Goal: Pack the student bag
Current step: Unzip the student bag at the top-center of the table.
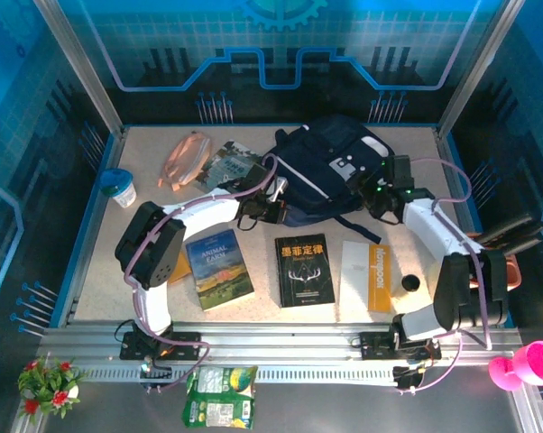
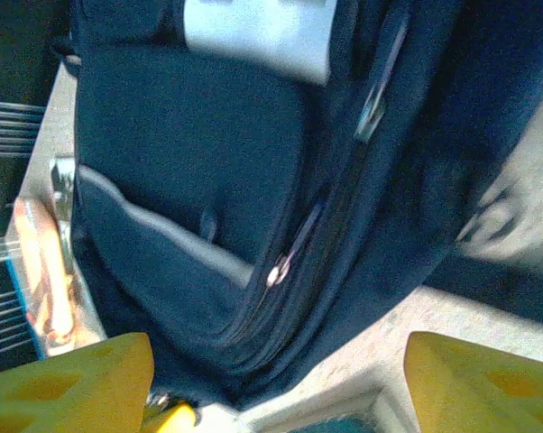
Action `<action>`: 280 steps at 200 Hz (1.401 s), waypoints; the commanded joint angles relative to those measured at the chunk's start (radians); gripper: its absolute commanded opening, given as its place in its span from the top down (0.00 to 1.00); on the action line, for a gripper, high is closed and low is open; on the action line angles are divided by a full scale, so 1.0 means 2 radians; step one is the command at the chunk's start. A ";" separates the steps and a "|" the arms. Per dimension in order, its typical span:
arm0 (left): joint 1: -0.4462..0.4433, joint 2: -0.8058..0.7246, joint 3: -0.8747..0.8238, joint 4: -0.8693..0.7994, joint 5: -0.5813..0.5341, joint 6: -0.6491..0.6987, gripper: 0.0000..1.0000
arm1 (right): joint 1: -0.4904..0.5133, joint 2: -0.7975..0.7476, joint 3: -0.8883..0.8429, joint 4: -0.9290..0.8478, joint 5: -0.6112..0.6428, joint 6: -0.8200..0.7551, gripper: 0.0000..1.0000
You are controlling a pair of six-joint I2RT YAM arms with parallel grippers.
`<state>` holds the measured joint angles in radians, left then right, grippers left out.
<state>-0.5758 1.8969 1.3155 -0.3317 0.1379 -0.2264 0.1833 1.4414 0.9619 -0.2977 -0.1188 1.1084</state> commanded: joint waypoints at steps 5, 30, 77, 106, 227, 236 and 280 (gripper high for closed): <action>-0.015 0.008 0.035 -0.032 0.027 0.003 1.00 | 0.039 0.008 -0.023 0.031 0.014 0.113 0.30; -0.021 0.013 0.051 -0.044 0.030 -0.002 1.00 | 0.067 0.024 -0.026 0.040 0.029 0.157 0.38; -0.026 0.014 0.059 -0.049 0.034 -0.006 1.00 | 0.090 0.060 -0.030 0.048 0.042 0.192 0.48; -0.025 0.010 0.059 -0.050 0.019 -0.004 1.00 | 0.095 0.080 -0.027 0.033 0.050 0.199 0.56; -0.026 0.009 0.065 -0.058 0.004 0.006 1.00 | 0.093 0.095 -0.018 0.004 0.072 0.176 0.47; -0.026 0.008 0.066 -0.058 0.004 0.006 1.00 | 0.093 0.094 -0.021 0.008 0.069 0.181 0.47; -0.026 0.007 0.070 -0.064 -0.006 0.012 1.00 | 0.092 0.095 -0.020 0.018 0.086 0.173 0.71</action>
<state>-0.6197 1.9182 1.4139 -0.4385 0.1467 -0.2317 0.3618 1.6199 0.9237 -0.2424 -0.0067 1.4631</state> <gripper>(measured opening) 0.053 0.399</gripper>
